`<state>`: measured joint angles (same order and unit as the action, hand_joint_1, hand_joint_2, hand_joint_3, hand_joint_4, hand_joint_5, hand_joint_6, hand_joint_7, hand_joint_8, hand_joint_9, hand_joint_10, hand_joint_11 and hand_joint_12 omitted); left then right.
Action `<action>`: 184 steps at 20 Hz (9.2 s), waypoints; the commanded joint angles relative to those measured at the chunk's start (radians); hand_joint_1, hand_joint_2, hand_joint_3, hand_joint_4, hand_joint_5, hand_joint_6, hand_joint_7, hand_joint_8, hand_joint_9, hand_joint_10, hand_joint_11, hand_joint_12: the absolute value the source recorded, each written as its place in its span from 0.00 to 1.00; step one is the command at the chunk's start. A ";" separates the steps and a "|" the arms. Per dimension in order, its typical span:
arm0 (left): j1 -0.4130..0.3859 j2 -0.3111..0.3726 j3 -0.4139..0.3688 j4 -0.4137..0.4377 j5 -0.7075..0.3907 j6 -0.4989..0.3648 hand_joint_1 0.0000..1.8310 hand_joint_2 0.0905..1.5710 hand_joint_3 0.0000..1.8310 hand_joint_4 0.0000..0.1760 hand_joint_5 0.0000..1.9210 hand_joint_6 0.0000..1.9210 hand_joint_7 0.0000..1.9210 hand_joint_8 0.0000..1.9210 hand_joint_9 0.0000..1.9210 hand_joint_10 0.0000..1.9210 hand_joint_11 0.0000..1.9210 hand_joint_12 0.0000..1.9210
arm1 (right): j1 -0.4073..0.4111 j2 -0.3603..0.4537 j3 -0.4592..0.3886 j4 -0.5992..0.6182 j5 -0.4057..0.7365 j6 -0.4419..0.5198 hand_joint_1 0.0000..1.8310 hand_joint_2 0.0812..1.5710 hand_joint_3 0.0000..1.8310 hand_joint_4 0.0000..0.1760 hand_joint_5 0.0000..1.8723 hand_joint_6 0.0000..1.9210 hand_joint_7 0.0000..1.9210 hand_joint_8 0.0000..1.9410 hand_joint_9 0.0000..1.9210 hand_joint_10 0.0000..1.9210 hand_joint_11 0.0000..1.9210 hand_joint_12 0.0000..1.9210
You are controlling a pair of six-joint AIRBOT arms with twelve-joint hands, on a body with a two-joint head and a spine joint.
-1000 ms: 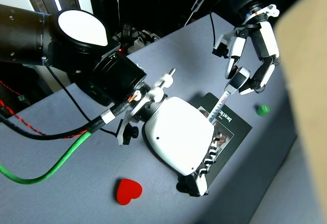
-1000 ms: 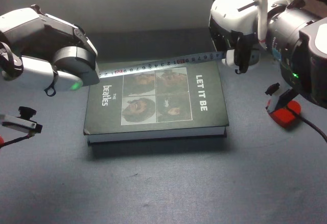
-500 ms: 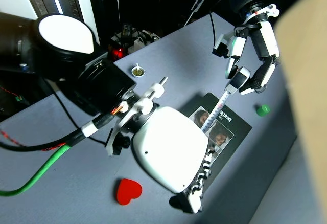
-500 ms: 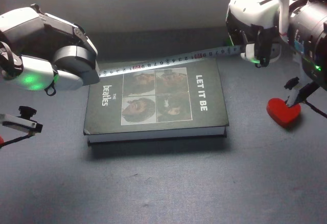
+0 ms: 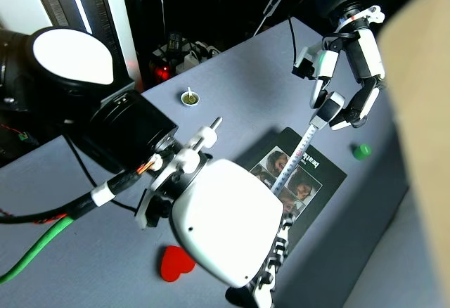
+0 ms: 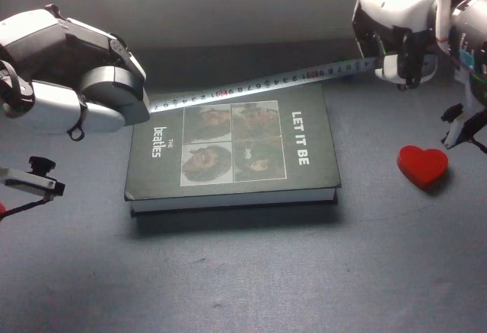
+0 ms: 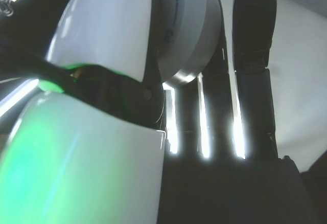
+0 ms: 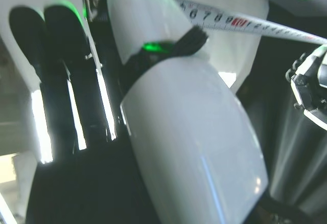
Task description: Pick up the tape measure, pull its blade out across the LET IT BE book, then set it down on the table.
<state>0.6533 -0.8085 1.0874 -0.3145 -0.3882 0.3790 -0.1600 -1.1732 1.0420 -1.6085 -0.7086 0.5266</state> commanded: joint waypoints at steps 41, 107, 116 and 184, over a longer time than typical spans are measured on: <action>0.018 0.009 0.008 0.068 -0.126 -0.076 0.82 0.68 0.00 0.00 0.47 0.39 0.48 0.54 0.51 0.57 0.51 0.73 | -0.017 0.036 0.035 -0.094 -0.014 -0.020 0.26 0.66 0.00 0.00 0.05 0.00 0.04 0.00 0.03 0.00 0.00 0.22; 0.566 -0.210 0.466 0.390 -0.680 -0.597 0.76 0.69 0.00 0.00 0.45 0.42 0.51 0.55 0.54 0.62 0.53 0.58 | 0.009 0.209 -0.361 -0.048 -0.047 0.091 0.07 0.69 0.00 0.00 0.02 0.00 0.02 0.00 0.02 0.00 0.00 0.19; 0.551 -0.211 0.466 0.377 -0.680 -0.580 0.75 0.71 0.00 0.00 0.43 0.48 0.48 0.58 0.50 0.66 0.53 0.58 | 0.008 0.209 -0.361 -0.052 -0.048 0.091 0.07 0.70 0.00 0.00 0.02 0.00 0.02 0.00 0.01 0.00 0.00 0.19; 0.619 0.024 0.042 0.272 -0.604 -0.407 0.29 0.70 0.00 0.00 0.26 0.00 0.25 0.01 0.24 0.00 0.08 0.43 | -0.005 0.206 -0.376 -0.064 -0.039 0.092 0.08 0.71 0.00 0.00 0.04 0.00 0.06 0.00 0.06 0.00 0.00 0.29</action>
<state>1.2724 -0.7853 1.1271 -0.0200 -0.8963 -0.0212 -0.1677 -0.9714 0.6724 -1.5948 -0.7307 0.6128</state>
